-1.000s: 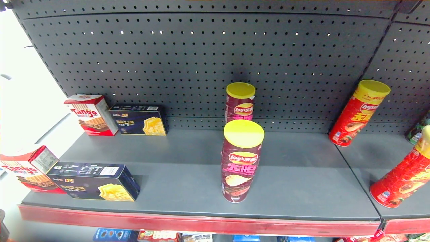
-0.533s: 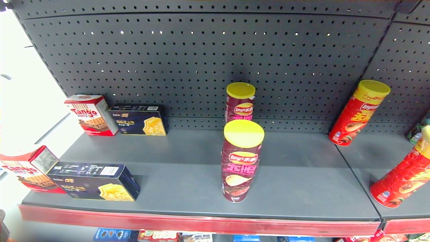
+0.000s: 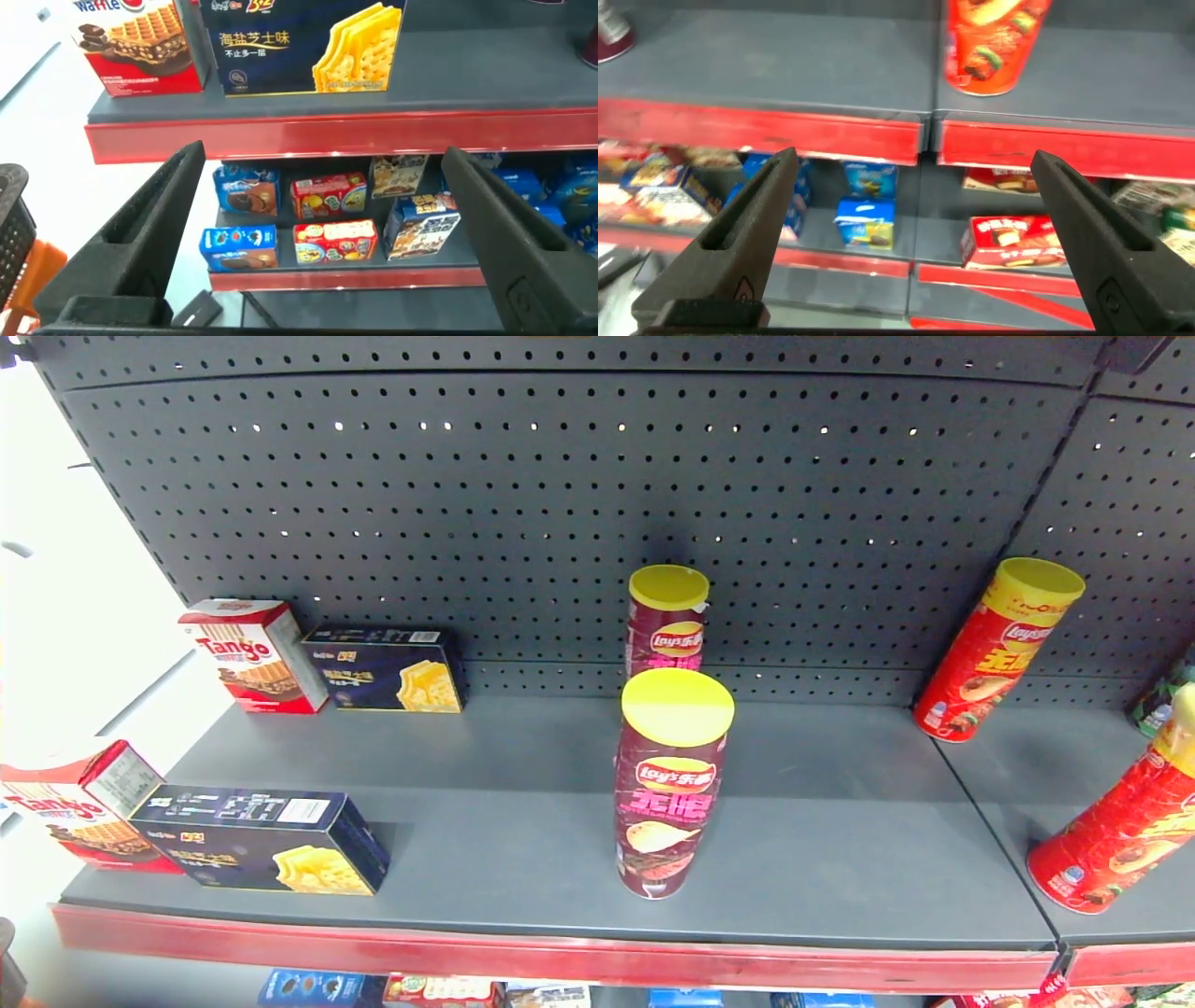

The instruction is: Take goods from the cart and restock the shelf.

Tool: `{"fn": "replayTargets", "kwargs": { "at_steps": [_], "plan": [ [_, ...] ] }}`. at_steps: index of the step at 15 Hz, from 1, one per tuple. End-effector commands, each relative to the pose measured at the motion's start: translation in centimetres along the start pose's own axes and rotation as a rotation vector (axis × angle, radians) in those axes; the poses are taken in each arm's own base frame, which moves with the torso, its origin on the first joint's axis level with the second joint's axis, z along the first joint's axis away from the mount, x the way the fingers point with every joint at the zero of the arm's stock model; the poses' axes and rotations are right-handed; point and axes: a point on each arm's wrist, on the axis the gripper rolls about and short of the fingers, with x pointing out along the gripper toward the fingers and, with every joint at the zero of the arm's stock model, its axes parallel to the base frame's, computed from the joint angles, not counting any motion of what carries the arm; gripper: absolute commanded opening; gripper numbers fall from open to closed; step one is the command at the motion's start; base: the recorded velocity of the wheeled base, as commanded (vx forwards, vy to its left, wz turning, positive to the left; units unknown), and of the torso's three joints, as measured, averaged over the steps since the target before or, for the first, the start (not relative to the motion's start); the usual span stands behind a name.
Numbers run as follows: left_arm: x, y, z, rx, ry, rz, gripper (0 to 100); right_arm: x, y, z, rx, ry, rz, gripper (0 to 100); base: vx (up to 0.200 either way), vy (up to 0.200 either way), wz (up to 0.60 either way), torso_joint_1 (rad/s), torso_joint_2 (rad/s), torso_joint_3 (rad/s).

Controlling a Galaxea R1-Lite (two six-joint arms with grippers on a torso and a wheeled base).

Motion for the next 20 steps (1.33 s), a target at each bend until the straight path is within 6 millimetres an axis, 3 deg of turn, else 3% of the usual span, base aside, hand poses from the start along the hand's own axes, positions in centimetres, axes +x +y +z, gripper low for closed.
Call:
{"fn": "replayTargets", "kwargs": {
  "at_steps": [1, 20],
  "plan": [
    [0.0, 0.0, -0.03, -0.003, -0.002, 0.005, 100, -0.54, 0.09, -0.17, 0.011, -0.074, -0.044, 100, 0.0, 0.0, 0.0, 0.0, 0.0, 0.0],
    [0.0, 0.0, -0.03, 0.003, -0.002, 0.003, 100, -0.55, 0.12, -0.17, 0.008, -0.075, -0.045, 100, -0.011, 0.0, 0.0, 0.0, 0.0, 0.0]
  ]
}}
